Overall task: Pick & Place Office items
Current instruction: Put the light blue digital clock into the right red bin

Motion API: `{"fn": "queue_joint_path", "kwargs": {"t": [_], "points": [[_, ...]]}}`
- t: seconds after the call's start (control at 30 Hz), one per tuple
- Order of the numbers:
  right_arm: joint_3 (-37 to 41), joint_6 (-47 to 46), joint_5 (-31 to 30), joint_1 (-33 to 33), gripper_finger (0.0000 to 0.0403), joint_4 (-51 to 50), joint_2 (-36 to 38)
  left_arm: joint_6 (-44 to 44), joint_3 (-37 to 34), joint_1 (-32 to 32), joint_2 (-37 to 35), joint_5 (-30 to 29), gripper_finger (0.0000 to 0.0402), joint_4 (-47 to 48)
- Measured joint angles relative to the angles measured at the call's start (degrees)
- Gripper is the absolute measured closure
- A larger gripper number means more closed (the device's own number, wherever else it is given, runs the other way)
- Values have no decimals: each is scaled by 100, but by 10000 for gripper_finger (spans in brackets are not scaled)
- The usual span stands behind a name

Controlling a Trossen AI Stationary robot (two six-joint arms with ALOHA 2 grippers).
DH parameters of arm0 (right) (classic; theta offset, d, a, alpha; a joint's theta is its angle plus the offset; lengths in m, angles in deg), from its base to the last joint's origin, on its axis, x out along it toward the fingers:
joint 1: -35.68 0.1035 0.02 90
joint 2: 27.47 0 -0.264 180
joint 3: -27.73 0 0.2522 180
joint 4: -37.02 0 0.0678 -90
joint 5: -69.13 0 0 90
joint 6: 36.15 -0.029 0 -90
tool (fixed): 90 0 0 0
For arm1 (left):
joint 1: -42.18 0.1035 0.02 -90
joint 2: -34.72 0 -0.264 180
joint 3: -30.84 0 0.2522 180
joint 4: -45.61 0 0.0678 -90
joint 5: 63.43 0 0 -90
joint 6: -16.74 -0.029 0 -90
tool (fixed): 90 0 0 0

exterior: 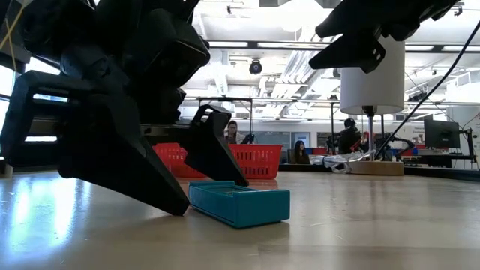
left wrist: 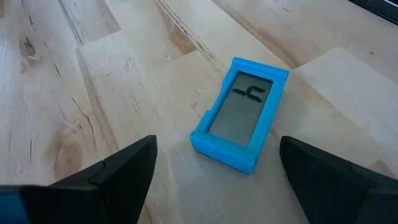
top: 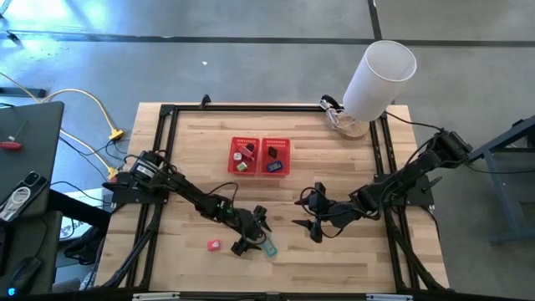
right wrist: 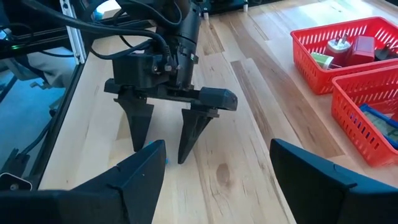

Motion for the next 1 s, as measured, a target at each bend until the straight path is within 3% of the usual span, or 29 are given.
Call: {"fn": "queue_joint_path", "kwargs": {"t": [0.27,0.6,0.8,1.0], "points": [[0,-8,19,-2,127,1,2,-56,-9,7,43,15,71,-149],[0,1,19,-1,127,22,2,211,-2,253,850,883,71,-1686],[0,3,19,0,127,1,4,255,-2,297,1130,1023,72,-2237],[0,63,21,0,127,-1,4,273,11,295,1183,996,117,-2304]]}}
